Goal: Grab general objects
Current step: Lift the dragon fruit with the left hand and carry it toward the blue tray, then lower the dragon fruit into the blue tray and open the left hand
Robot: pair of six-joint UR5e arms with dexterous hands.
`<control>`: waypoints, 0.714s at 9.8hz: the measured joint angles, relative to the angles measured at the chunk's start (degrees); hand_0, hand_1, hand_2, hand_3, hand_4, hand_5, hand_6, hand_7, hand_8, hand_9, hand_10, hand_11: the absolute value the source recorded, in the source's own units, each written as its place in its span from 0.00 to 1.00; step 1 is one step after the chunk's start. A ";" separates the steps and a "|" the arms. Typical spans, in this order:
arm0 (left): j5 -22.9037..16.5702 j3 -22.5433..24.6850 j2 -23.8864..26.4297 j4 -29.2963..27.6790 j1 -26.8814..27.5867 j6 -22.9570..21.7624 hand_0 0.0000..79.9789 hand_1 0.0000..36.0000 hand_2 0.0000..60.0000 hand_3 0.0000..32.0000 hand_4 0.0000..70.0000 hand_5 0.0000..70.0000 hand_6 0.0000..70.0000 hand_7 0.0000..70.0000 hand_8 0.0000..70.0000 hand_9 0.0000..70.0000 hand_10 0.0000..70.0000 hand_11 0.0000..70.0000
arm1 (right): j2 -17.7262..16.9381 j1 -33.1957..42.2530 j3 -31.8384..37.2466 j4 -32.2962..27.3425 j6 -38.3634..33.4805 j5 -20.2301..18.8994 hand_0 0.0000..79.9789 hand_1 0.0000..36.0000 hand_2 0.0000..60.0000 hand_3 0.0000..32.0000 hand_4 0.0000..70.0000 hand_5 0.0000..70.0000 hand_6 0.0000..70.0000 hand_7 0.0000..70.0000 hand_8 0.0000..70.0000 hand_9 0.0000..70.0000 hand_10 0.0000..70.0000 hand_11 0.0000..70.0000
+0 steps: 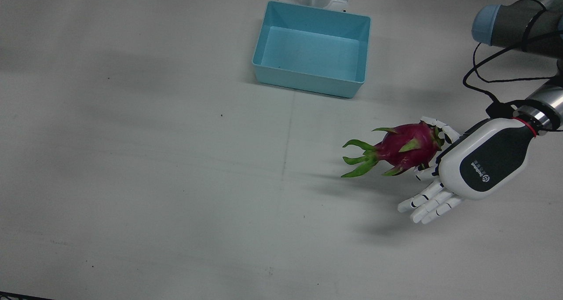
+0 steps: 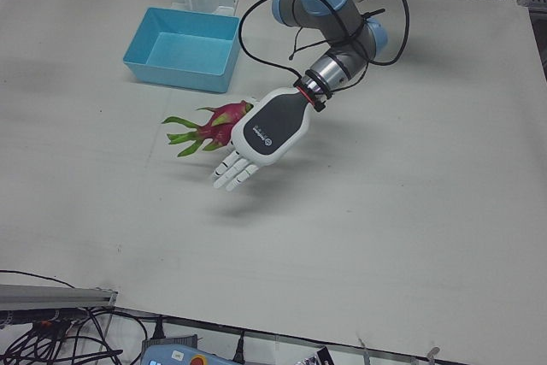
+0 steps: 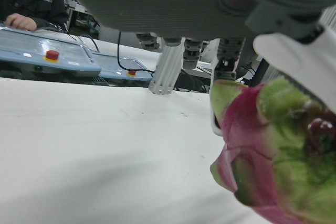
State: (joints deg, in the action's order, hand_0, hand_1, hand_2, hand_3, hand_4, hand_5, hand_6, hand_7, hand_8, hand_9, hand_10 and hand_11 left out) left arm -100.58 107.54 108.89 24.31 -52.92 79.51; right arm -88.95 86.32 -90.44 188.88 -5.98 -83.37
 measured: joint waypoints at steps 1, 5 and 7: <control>-3.80 1.02 1.32 0.83 0.51 -2.58 0.65 1.00 1.00 0.00 0.79 0.70 0.08 0.34 0.00 0.05 0.05 0.10 | 0.00 -0.01 0.00 0.00 0.00 -0.01 0.00 0.00 0.00 0.00 0.00 0.00 0.00 0.00 0.00 0.00 0.00 0.00; -10.86 7.18 6.96 9.20 10.10 -7.35 0.69 1.00 1.00 0.00 0.91 0.73 0.12 0.42 0.01 0.06 0.05 0.09 | 0.00 0.00 0.02 0.00 0.00 -0.03 0.00 0.00 0.00 0.00 0.00 0.00 0.00 0.00 0.00 0.00 0.00 0.00; -8.67 8.11 9.27 11.79 17.92 -7.54 0.69 0.69 0.61 0.00 0.87 0.70 0.10 0.39 0.01 0.06 0.00 0.00 | 0.00 0.00 0.06 0.00 -0.03 -0.01 0.00 0.00 0.00 0.00 0.00 0.00 0.00 0.00 0.00 0.00 0.00 0.00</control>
State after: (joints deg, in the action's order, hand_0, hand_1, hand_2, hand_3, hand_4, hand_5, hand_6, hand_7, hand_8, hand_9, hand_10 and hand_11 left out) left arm -109.25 115.65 118.16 36.10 -35.01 71.97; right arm -88.94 86.32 -90.37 188.88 -6.00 -83.38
